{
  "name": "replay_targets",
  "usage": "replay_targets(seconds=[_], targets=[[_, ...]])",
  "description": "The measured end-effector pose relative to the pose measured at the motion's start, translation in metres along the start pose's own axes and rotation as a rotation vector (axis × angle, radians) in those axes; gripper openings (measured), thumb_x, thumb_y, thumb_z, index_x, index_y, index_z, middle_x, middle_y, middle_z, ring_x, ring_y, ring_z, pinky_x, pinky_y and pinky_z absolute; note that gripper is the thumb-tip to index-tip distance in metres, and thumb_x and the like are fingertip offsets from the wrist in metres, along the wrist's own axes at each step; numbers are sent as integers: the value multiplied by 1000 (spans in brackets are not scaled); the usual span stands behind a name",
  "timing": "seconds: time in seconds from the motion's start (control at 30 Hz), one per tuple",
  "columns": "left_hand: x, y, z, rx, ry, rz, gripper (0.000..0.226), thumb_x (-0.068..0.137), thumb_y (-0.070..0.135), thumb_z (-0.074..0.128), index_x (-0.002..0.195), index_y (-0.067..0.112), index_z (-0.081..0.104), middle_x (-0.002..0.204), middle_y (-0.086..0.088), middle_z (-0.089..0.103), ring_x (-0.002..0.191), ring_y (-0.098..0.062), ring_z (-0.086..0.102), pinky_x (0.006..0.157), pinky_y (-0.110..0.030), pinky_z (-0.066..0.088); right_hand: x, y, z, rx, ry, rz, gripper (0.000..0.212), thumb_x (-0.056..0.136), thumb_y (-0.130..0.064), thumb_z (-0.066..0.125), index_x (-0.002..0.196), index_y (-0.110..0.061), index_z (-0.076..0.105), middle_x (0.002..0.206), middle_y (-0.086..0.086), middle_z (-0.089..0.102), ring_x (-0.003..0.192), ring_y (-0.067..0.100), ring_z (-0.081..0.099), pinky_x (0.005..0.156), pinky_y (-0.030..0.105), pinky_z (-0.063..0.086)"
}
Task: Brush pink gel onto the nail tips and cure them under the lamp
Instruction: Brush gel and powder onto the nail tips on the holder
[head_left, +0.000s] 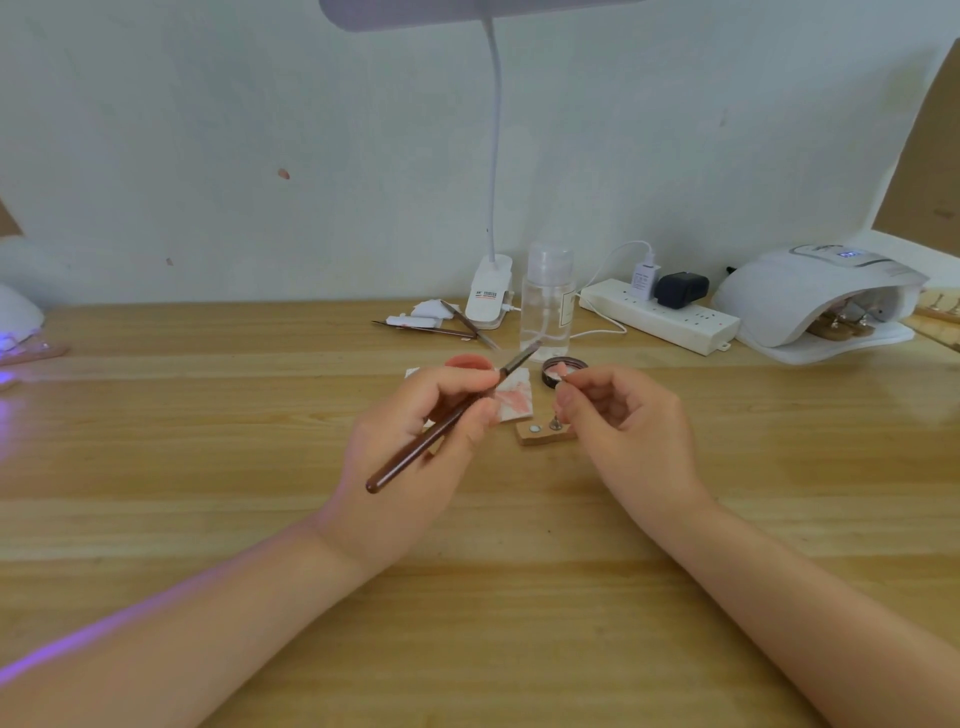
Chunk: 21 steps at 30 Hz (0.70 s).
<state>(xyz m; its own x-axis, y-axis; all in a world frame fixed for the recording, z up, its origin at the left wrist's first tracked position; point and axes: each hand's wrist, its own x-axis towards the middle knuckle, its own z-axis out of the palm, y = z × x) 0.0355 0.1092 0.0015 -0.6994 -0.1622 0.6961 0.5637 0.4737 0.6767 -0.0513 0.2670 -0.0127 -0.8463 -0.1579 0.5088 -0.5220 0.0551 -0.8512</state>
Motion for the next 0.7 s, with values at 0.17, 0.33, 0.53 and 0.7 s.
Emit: replay_targets(seconds=[0.17, 0.33, 0.53, 0.7], targets=[[1, -3, -1, 123, -111, 199, 18, 88, 20, 58, 103, 27, 65, 99, 7, 70, 100, -6, 63, 88, -17, 45, -1, -1, 0, 7, -6, -6, 18, 85, -8, 68, 84, -25, 66, 72, -8, 68, 67, 8, 64, 67, 18, 51], [2, -5, -1, 149, -137, 244, 20, 88, 16, 56, 105, 19, 66, 101, 3, 69, 104, -5, 62, 92, -18, 43, 0, 0, 1, 13, -4, -5, 17, 85, -7, 68, 85, -23, 66, 73, -7, 68, 68, 10, 65, 68, 23, 53], [1, -5, 0, 143, -198, 268, 19, 87, 13, 56, 101, 13, 69, 96, 8, 62, 93, 0, 58, 87, -13, 40, 0, 1, 0, 14, -4, 2, 17, 85, -7, 68, 86, -23, 67, 73, -4, 69, 70, 14, 66, 71, 30, 55], [0, -1, -3, 116, -171, 267, 20, 85, 12, 53, 96, 12, 70, 89, -4, 60, 85, -5, 58, 81, -13, 40, 1, 3, 0, 38, 3, 30, 13, 85, -8, 67, 86, -21, 67, 73, -2, 69, 71, 18, 67, 72, 36, 57]])
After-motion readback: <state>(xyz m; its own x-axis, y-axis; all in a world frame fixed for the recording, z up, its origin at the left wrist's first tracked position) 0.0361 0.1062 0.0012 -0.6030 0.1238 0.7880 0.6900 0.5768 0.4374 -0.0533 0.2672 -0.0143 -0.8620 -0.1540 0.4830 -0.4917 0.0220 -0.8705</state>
